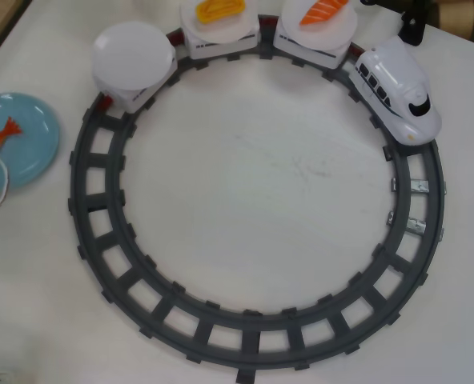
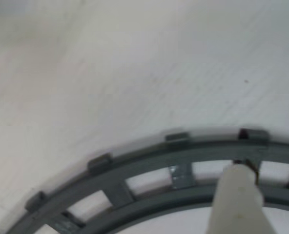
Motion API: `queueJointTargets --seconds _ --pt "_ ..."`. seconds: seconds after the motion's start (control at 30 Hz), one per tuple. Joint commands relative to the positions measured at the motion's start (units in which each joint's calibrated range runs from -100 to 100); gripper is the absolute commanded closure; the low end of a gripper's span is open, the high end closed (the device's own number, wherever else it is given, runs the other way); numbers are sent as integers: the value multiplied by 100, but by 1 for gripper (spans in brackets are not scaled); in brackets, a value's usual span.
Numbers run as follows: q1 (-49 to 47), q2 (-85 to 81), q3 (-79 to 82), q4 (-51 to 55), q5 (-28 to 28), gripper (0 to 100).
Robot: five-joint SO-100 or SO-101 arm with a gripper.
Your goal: Pick up the sushi from the Shinkansen and put it on the blue dish
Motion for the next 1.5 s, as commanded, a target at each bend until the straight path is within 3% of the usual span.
queueJointTargets --seconds 0.0,0.43,0.6,1.07,1.47 --pt "-3 -593 549 -189 -113 92" --pt "-179 -2841 2470 -1004 -87 94" --pt "-373 -2766 2479 -1038 -113 95" --pt "-303 -2692 3840 -2703 -113 97" --pt "-311 -4210 4562 -2312 -187 97"
